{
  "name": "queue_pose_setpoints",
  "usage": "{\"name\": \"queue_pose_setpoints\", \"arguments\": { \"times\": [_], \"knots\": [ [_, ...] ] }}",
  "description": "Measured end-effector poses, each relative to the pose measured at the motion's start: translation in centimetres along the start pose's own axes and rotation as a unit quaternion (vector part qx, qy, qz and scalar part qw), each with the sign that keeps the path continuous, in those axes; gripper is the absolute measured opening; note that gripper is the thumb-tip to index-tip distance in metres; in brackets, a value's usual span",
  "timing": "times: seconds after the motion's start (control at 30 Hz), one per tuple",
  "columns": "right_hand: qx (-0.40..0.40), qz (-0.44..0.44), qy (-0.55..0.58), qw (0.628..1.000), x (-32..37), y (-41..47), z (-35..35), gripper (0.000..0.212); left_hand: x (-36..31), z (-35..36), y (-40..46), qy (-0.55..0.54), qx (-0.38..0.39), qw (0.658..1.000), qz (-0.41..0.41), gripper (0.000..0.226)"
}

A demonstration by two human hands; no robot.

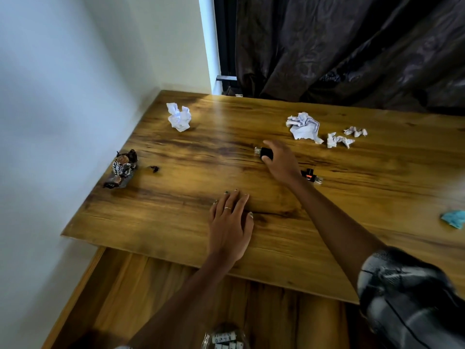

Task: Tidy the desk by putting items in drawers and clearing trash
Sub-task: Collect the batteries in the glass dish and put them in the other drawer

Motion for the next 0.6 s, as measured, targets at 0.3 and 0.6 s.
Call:
{"name": "queue_pose_setpoints", "arguments": {
  "times": [0.3,0.6],
  "knots": [
    [-0.040,0.098,0.159,0.982,0.6,-7.1,-2.0,0.027,-0.2,-0.3,-0.3,-0.036,-0.035,0.999,0.013,0.052],
    [0.172,0.246,0.347,0.889,0.0,-27.5,-5.7,0.016,-2.8,-1.8,-11.5,-0.134,-0.132,0.964,0.188,0.020]
  ]
}}
Point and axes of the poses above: each hand's wrist, its own y-axis towards the middle knuckle, its own z-axis out of the palm, x = y × z, the point moved 1 cm from there along y, towards the middle knuckle, and after that the axes turned 8 degrees about z, right-handed, at the moved point
